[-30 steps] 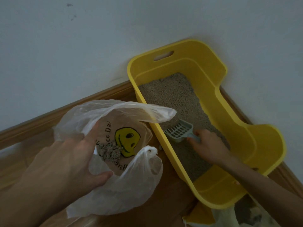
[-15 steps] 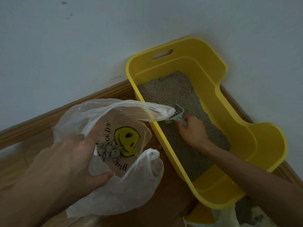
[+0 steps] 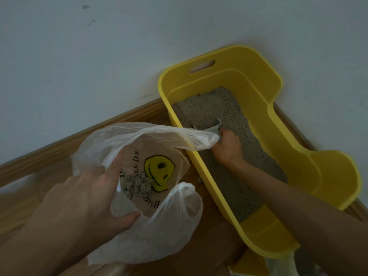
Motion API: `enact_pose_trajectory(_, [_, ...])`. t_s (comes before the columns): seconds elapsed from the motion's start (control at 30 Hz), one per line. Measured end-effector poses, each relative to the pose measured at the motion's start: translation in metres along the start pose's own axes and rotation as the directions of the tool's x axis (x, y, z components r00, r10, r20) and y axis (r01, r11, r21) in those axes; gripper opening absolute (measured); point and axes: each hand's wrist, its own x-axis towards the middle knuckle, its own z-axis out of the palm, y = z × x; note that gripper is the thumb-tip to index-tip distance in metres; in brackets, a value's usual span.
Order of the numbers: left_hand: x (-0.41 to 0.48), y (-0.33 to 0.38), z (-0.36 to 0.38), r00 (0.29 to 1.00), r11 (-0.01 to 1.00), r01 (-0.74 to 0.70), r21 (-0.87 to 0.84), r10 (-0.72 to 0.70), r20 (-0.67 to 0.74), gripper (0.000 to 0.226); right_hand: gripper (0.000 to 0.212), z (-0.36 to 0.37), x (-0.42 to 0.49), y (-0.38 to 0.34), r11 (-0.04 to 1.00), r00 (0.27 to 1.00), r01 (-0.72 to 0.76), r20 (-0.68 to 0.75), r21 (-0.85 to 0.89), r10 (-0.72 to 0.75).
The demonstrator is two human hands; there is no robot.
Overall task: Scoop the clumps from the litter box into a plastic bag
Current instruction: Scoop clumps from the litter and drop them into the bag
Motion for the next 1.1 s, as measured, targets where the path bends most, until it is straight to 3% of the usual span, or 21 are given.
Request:
enact_pose_trajectory(0.33, [0.001,0.005,-0.003,1.0,0.999,0.006,0.035,-0.006,0.003,0.124,0.041,0.005,0.025,-0.01,1.0,1.0,-0.012,-0.018,-0.024,0.011])
enact_pose_trajectory(0.63, [-0.005,0.002,-0.002,0.999,1.0,-0.001,-0.003,0.001,-0.041,0.118,0.037,0.004,0.02,-0.001,0.984,0.986,0.123,-0.095,-0.128,-0.135])
enact_pose_trajectory(1.1, [-0.009,-0.008,0.0,0.997,0.996,0.005,-0.095,-0.012,-0.08,0.113,0.029,-0.003,0.016,0.007,0.981,0.978,0.192,-0.094,0.029,-0.189])
